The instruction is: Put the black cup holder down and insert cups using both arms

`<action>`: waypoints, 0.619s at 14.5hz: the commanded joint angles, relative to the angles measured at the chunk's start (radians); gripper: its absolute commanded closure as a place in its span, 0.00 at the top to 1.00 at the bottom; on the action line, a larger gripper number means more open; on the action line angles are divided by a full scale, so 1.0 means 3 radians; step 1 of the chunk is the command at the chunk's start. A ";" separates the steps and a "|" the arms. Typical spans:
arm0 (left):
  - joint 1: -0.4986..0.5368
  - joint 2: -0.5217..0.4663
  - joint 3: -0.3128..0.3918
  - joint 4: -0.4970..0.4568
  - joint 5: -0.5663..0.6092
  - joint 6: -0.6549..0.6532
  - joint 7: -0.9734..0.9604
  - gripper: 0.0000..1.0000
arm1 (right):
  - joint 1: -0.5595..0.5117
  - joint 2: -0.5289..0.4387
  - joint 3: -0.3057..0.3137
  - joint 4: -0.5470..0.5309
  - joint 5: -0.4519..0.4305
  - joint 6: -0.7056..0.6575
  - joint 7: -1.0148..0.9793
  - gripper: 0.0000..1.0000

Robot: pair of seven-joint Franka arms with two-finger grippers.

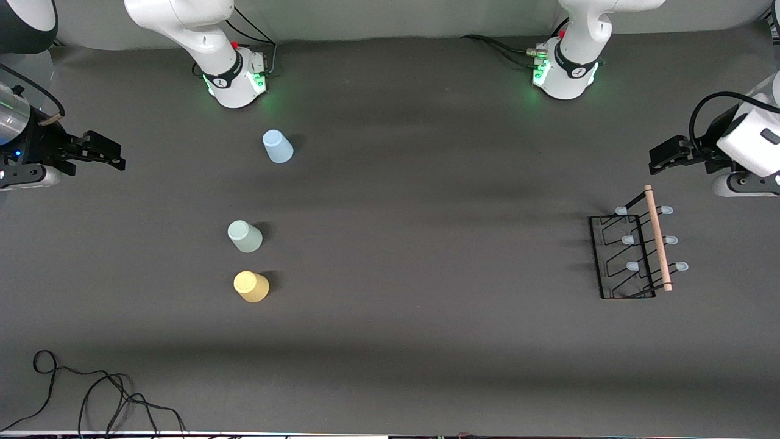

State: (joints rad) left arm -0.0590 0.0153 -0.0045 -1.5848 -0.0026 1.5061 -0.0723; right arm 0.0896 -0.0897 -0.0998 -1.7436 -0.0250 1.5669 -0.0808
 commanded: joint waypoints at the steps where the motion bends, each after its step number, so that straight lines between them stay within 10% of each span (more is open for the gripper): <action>1: 0.0023 0.0000 -0.0021 0.0047 0.0055 -0.0040 -0.0025 1.00 | 0.0034 -0.0049 -0.0020 -0.0037 -0.0034 -0.0007 0.0080 1.00; 9: 0.0370 -0.0423 0.0153 -0.0724 0.0131 0.0429 0.0363 1.00 | 0.0039 -0.0049 -0.0020 -0.0032 -0.0034 -0.0007 0.0080 1.00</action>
State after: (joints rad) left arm 0.0219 -0.0075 0.0393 -1.6636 0.0201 1.5684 -0.0034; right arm 0.0895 -0.0897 -0.0998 -1.7436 -0.0250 1.5669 -0.0804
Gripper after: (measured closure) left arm 0.000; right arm 0.000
